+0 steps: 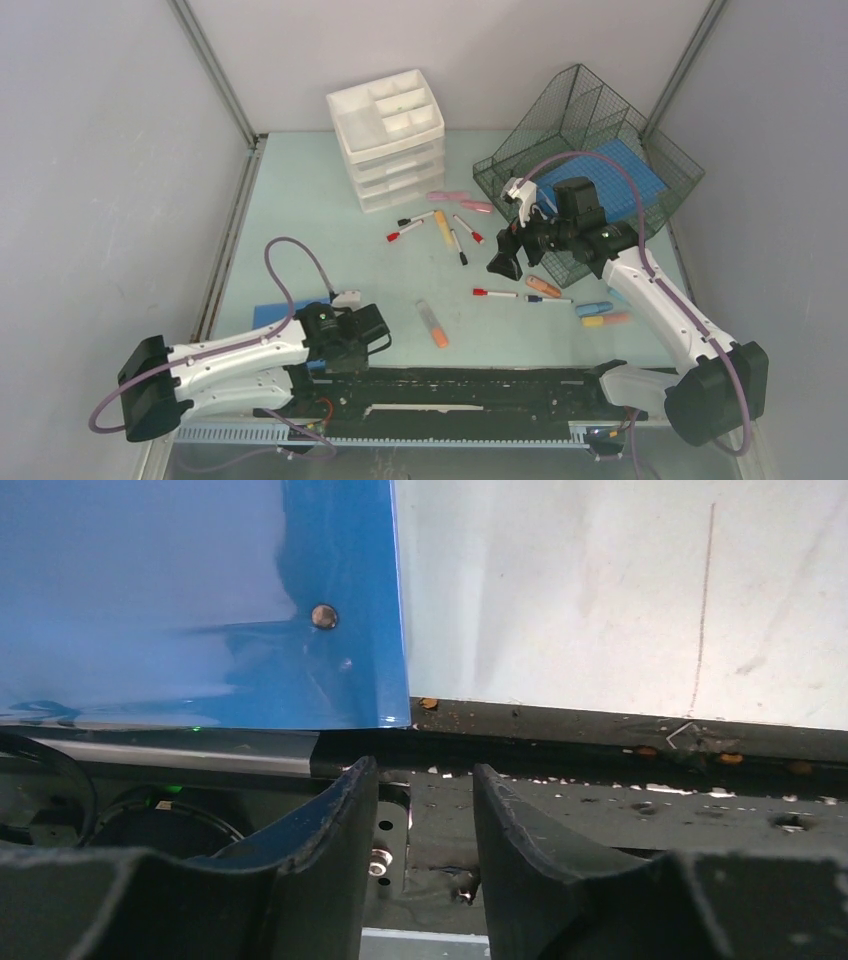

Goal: Organize the desk
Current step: Move the folder to the center of the board.

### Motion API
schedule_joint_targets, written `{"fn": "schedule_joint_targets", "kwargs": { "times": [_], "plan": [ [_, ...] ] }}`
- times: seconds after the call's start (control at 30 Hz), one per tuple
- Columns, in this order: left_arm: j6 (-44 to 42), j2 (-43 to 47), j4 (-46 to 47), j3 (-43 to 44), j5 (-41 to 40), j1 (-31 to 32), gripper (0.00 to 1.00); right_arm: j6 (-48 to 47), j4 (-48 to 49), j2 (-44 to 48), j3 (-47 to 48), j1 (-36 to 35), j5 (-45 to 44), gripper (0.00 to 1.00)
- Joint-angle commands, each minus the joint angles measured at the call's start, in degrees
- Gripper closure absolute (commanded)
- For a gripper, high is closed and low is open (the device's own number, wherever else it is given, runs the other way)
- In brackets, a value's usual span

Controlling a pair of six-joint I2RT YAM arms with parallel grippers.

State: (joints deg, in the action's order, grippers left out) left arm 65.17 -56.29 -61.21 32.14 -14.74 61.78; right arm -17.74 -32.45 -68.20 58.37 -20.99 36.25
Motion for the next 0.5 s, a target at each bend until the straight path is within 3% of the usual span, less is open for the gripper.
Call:
{"fn": "schedule_joint_targets", "kwargs": {
  "times": [0.0,0.2,0.47],
  "plan": [
    [4.1,3.8,-0.3,-1.5,-1.7,0.5,0.51,-0.4,-0.1,1.7,2.2,-0.3,-0.2,0.04],
    [6.5,3.2,7.1,-6.9,-4.3,-0.7,0.48,-0.2,-0.2,2.2,2.2,0.4,0.1,0.04],
    [6.9,5.0,10.1,-7.0,-10.4,-4.6,0.49,-0.1,0.0,2.9,2.2,1.0,0.7,0.04]
  ]
}}
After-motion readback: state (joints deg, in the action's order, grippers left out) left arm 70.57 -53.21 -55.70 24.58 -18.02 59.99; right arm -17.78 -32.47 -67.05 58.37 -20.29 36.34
